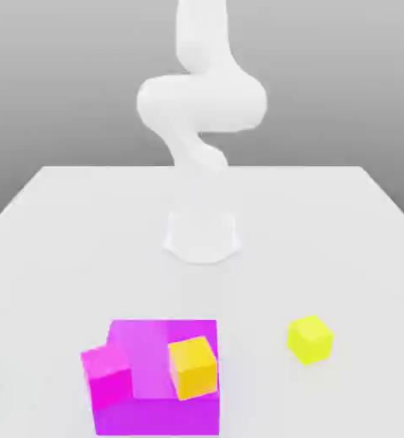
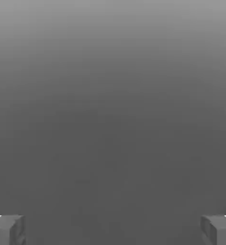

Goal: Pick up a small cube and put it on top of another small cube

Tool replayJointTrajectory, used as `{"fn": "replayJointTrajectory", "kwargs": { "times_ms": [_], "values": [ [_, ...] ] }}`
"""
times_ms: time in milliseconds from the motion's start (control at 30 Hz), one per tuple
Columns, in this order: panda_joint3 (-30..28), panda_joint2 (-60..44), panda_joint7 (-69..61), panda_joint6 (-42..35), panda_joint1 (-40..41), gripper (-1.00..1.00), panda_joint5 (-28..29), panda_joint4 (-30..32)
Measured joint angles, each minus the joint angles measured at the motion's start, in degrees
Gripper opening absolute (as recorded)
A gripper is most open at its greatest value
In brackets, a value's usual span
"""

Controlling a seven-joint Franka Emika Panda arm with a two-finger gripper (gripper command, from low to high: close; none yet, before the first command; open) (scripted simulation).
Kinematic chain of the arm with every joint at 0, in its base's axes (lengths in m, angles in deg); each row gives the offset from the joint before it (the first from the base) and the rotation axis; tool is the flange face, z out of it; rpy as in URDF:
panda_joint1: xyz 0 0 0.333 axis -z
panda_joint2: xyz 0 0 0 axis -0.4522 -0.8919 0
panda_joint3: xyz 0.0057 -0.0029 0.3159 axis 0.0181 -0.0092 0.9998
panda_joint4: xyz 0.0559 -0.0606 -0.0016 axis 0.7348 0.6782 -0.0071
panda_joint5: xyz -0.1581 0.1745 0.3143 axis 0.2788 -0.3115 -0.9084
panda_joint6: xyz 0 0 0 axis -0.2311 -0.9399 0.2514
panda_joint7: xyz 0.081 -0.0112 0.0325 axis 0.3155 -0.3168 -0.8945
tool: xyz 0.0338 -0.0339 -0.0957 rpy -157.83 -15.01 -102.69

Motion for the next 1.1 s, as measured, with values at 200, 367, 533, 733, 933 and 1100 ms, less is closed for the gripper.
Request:
{"fn": "replayJointTrajectory", "kwargs": {
  "times_ms": [200,367,533,733,933,1100],
  "values": [
    [-0.2,-12.8,10.9,3.5,7.1,0.0,1.8,-0.6],
    [-1.2,-23.2,19.6,6.3,12.2,0.0,2.9,-1.1],
    [-3.8,-33.6,27.6,9.2,15.9,0.0,3.2,-1.6],
    [-6.2,-46.1,35.4,12.7,21.6,0.0,1.0,-2.1],
    [-8.4,-58.6,40.9,16.0,25.4,0.0,-4.7,-2.7],
    [-7.3,-69.0,41.0,22.1,28.1,0.0,-8.7,-4.4]
  ]
}}
